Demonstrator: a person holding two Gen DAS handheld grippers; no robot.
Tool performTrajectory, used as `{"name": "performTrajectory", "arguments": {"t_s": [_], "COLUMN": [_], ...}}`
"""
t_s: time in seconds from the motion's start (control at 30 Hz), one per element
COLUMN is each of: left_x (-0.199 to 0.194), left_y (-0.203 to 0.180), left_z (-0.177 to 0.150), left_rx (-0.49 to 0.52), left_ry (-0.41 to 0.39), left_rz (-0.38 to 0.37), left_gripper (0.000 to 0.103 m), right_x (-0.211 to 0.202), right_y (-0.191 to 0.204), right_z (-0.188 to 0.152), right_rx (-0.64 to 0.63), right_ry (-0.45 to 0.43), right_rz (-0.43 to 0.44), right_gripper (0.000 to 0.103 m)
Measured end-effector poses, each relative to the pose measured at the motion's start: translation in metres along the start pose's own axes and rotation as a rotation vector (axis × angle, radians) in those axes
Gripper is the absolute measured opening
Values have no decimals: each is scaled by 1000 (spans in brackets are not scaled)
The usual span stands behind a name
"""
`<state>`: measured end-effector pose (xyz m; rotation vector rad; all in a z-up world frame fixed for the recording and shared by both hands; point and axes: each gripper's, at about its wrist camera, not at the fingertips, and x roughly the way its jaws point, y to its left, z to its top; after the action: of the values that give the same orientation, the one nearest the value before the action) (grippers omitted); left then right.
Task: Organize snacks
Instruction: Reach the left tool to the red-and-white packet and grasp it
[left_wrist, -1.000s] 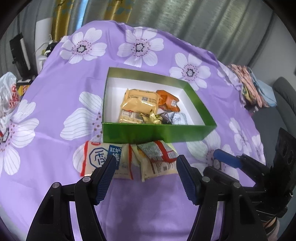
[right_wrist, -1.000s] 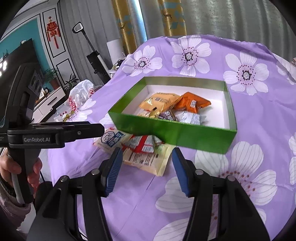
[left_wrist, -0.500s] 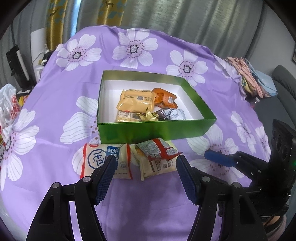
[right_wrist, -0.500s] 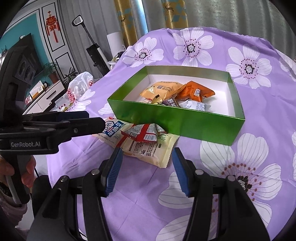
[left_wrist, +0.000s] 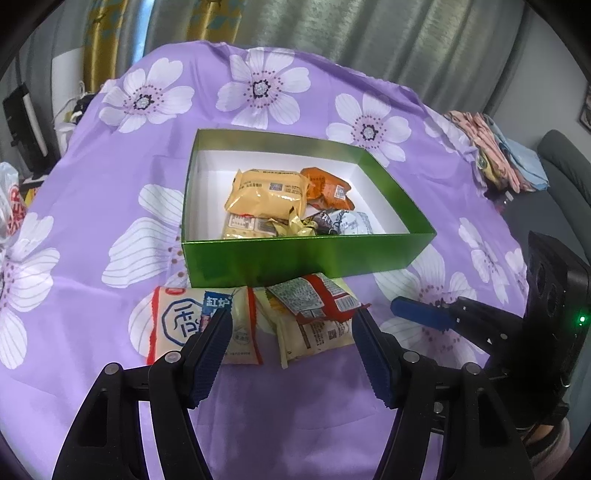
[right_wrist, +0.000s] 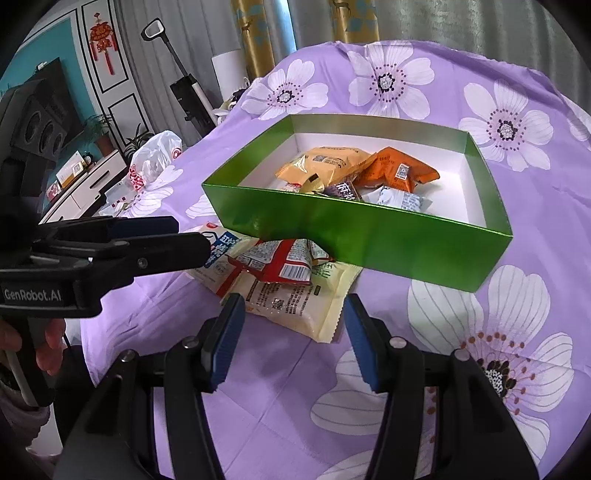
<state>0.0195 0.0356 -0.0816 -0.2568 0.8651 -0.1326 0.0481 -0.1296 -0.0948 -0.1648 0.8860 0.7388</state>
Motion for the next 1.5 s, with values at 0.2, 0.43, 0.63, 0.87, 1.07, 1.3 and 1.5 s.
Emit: {"name": "performTrajectory", "arguments": {"t_s": [0.2, 0.43, 0.63, 0.87, 1.07, 1.3, 1.5], "left_x": [7, 19, 31, 47, 55, 59, 63], "left_y": [5, 9, 7, 4, 8, 21, 27], "left_z": [0, 0, 0, 4, 8, 14, 16], "left_rx": [-4, -21, -30, -41, -69, -150, -193], "left_ry": [-2, 7, 31, 68, 90, 91, 81], "left_rz": [-41, -100, -149, -198, -237, -295, -291], "left_gripper": [67, 67, 67, 67, 67, 67, 67], "right_x": [10, 23, 32, 41, 49, 52, 55], "right_y": [-1, -4, -3, -1, 1, 3, 2], "right_z": [0, 0, 2, 8, 13, 20, 23], "right_rx": [0, -4, -17, -39, -54, -72, -70], "right_ry": [13, 28, 27, 22, 21, 8, -5], "right_rz": [6, 20, 37, 59, 75, 79, 76], "right_gripper": [56, 56, 56, 55, 55, 51, 51]}}
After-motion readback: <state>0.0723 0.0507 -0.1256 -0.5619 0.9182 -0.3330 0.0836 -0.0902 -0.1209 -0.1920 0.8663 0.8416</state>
